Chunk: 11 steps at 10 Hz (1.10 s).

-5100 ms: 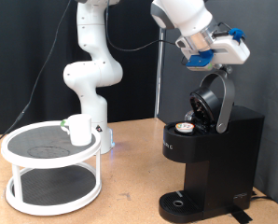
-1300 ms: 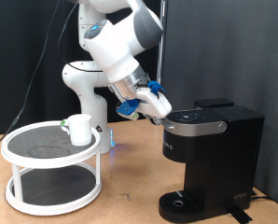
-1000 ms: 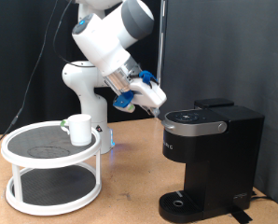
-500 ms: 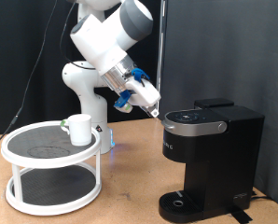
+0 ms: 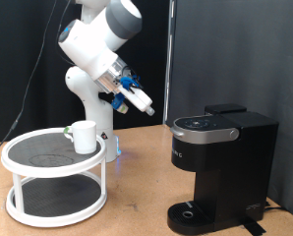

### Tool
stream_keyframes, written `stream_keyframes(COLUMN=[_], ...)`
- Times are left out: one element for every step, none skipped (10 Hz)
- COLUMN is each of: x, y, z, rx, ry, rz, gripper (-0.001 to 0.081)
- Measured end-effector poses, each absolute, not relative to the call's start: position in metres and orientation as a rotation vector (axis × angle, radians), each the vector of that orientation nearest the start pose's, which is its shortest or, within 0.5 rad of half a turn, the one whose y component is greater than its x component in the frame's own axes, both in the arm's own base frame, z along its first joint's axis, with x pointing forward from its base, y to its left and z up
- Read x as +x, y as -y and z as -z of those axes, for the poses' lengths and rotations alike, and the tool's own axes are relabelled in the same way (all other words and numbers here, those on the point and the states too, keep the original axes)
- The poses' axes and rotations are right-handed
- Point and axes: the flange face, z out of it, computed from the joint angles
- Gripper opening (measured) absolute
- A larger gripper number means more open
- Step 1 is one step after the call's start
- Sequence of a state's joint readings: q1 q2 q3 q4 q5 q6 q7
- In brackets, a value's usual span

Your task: Make a cup of coffee with the keurig machine

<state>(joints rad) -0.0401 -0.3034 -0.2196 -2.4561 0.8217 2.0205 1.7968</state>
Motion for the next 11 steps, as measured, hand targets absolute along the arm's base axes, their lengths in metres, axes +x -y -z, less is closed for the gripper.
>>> stream_keyframes(x=[0.419, 0.419, 0.419, 0.417, 0.411, 0.403, 0.392, 0.381, 0.371, 0.360, 0.350], y=[0.073, 0.073, 0.073, 0.074, 0.078, 0.084, 0.092, 0.101, 0.109, 0.118, 0.126], z=[-0.418, -0.417, -0.416, -0.414, -0.410, -0.406, -0.403, -0.403, -0.404, -0.406, -0.410], rx=[-0.851, -0.850, -0.833, -0.790, -0.734, -0.673, -0.621, -0.589, -0.566, -0.547, -0.542], ry=[-2.410, -2.411, -2.407, -2.406, -2.419, -2.441, -2.457, -2.463, -2.465, -2.463, -2.460], rz=[-0.857, -0.859, -0.870, -0.892, -0.917, -0.948, -0.975, -0.991, -1.004, -1.008, -1.013], gripper=[0.0000, 0.0000, 0.0000, 0.0000, 0.0000, 0.0000, 0.0000, 0.0000, 0.0000, 0.0000, 0.0000])
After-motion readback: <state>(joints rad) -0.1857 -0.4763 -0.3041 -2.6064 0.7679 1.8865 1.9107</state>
